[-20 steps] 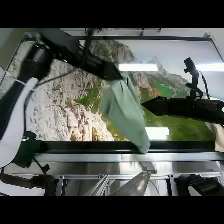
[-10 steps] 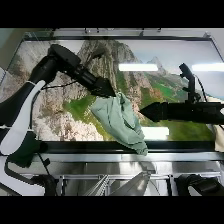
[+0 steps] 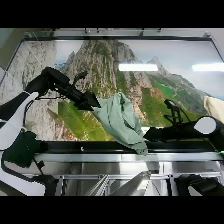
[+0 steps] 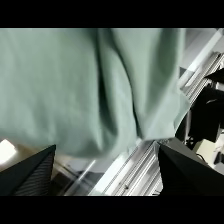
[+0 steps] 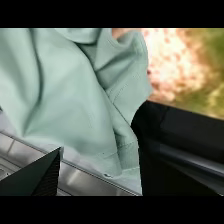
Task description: Fold the shirts.
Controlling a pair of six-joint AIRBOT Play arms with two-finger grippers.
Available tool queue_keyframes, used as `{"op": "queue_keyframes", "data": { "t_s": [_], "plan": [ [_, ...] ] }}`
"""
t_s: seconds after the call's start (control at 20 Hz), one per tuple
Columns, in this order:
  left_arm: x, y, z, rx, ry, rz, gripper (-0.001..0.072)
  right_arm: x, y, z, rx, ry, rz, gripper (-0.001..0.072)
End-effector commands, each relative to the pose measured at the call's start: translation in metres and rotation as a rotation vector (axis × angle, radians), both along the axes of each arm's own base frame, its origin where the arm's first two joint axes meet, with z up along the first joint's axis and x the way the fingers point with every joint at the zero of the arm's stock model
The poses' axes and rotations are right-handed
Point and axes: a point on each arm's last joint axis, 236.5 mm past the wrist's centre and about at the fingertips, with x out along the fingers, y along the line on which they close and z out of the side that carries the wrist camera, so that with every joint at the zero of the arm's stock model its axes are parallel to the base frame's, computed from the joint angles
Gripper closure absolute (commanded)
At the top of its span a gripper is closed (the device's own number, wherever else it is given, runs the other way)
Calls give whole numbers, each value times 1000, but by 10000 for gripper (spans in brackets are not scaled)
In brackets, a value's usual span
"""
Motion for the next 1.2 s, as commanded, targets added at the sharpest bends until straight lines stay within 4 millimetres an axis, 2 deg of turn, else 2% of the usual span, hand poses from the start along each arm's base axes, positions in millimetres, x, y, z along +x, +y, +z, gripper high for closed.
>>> {"op": "queue_keyframes", "data": {
  "t_s": [0.0,0.1,0.15,0.2,0.25,0.3,0.4,0.45,0.5,0.6,0.7,0.75,0.85,0.95,1.0,1.05,1.1,1.15],
  "plan": [
    [14,-16,-24,-25,25,10,-3,-11,19,-25,87,99,9,171],
    [20,-31,-29,-26,9,-23,13,-6,38,-29,181,127,7,227],
    [22,-39,-31,-27,0,-40,16,0,48,-28,240,121,-1,233],
    [23,-47,-32,-29,-5,-57,49,6,57,-26,290,120,-15,303],
    [23,-54,-31,-32,-2,-76,332,11,65,-23,341,104,-16,566],
    [21,-60,-28,-39,-5,-103,711,17,70,-17,382,78,-15,687],
    [25,-71,-8,-65,-51,-140,698,28,76,2,438,21,-8,686],
    [31,-74,11,-77,-102,-151,699,34,77,20,463,-23,18,687],
    [37,-74,33,-91,-158,-159,699,46,74,46,495,-86,31,687],
    [46,-68,92,-118,-286,-164,698,81,53,118,536,-294,19,687],
    [45,-57,165,-140,-448,-144,698,110,11,206,527,-557,-43,687],
    [41,-50,199,-150,-529,-130,698,115,-13,253,500,-697,-76,687],
    [21,-35,267,-164,-679,-93,698,103,-44,331,452,-921,-98,687],
    [-16,-25,326,-179,-799,-65,698,71,-50,397,476,-1097,-86,687],
    [-38,-20,353,-190,-863,-60,698,54,-47,422,493,-1169,-75,687],
    [-63,-18,378,-201,-936,-68,698,39,-44,440,485,-1232,-67,687],
    [-82,-14,394,-197,-991,-65,695,31,-42,447,456,-1269,-63,687],
    [-91,-7,401,-153,-1027,-43,691,28,-42,449,435,-1285,-68,687]
  ]
}}
